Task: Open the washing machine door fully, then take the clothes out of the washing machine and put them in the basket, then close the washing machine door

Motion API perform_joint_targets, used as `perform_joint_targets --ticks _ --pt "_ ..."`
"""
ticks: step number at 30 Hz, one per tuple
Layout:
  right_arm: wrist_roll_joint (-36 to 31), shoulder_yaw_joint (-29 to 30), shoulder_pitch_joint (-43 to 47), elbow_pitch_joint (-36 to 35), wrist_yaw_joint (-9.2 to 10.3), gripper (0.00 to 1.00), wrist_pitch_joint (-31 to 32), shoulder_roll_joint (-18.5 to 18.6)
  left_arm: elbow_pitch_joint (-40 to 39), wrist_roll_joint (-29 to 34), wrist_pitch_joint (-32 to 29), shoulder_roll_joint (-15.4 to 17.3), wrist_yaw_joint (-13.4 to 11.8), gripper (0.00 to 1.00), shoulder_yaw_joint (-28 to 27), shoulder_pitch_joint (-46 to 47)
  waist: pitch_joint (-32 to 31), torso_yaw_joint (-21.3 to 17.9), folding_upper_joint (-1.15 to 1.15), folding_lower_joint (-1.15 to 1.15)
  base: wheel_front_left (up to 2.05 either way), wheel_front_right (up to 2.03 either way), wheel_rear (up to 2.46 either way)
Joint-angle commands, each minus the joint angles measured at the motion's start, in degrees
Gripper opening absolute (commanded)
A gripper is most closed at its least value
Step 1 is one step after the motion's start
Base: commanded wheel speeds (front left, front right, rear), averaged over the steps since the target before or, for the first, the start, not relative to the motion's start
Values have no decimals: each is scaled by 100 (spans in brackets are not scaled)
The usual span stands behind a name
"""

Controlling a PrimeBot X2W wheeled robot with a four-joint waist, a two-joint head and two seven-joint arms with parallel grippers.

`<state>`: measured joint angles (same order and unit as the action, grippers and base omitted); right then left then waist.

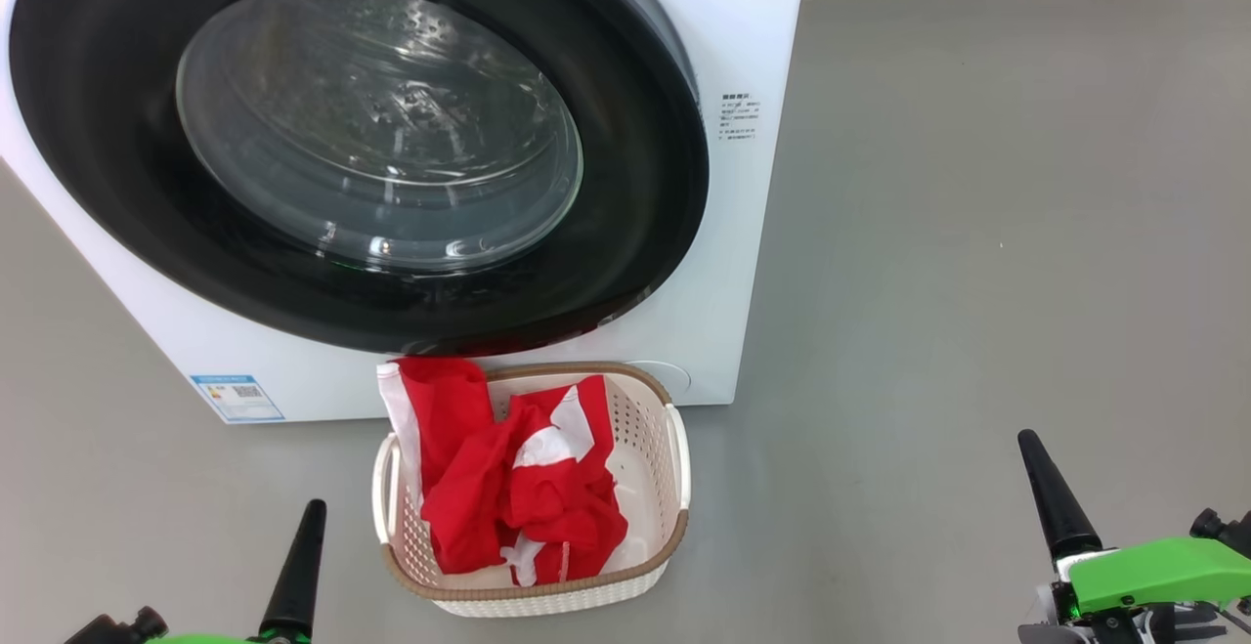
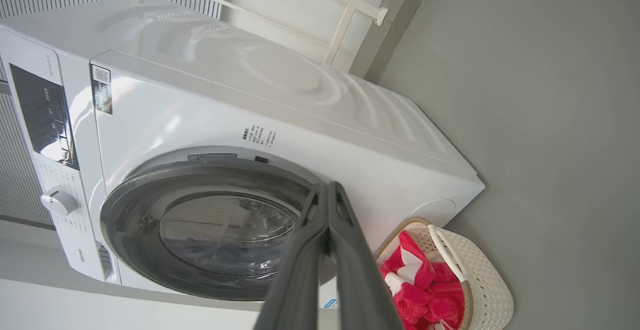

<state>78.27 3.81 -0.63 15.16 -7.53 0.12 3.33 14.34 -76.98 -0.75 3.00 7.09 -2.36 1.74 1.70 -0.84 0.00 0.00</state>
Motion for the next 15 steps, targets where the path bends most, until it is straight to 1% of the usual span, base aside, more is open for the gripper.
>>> perform_joint_targets --ticks 1,15 --pt "185 -40 -307 -133 3 0 68 98 -102 -197 -64 96 32 0 -186 242 -13 8 0 0 0 0 0" --pt "916 26 -431 -129 4 0 292 94 -66 -965 -281 89 36 0 -240 345 -88 49 0 0 0 0 0"
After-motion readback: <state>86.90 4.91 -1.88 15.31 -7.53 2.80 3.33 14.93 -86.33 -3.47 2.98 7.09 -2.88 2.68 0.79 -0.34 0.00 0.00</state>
